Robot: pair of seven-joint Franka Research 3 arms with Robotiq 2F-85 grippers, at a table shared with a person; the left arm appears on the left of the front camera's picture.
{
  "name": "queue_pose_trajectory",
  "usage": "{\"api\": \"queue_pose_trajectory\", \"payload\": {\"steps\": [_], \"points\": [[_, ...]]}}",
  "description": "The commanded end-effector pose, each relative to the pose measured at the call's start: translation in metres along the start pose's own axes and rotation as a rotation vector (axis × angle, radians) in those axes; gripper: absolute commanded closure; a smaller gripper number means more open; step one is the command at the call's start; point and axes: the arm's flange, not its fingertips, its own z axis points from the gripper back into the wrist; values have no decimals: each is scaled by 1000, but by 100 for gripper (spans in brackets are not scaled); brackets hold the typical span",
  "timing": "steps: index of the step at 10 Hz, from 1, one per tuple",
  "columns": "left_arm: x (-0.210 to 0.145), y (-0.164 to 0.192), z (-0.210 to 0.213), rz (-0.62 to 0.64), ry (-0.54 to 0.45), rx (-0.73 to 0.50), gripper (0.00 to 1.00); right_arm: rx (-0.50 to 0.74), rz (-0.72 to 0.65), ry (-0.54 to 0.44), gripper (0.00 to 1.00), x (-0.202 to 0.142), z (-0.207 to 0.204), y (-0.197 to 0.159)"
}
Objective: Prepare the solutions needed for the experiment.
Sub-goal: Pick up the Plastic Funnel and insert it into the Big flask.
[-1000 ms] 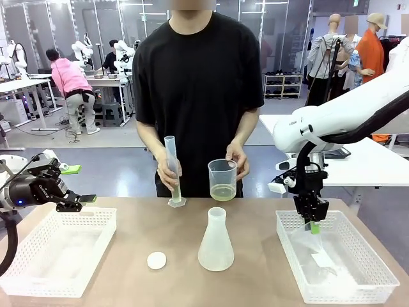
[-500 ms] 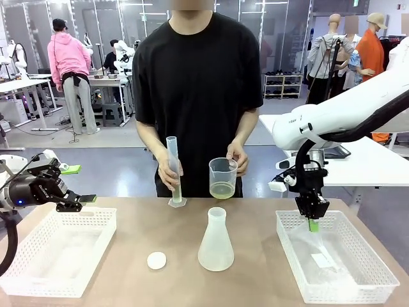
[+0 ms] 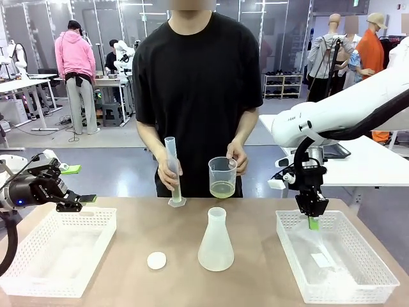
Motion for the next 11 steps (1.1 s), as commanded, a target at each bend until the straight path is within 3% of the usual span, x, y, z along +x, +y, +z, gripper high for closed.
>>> {"api": "queue_pose_trajectory", "payload": {"steps": [1,4,8,11], "points": [[0,-3,-1,-5,-8,-8,0,-46,-95,16,100,11,24,25],[0,-3,-1,-5,-8,-8,0,-194,-145,42,100,32,62,71],[0,-3,-1,-5,-8,-8,0,-511,-208,25,100,58,107,150],[0,-3,-1,-5,-8,-8,0,-570,-209,-8,100,68,112,180]]}}
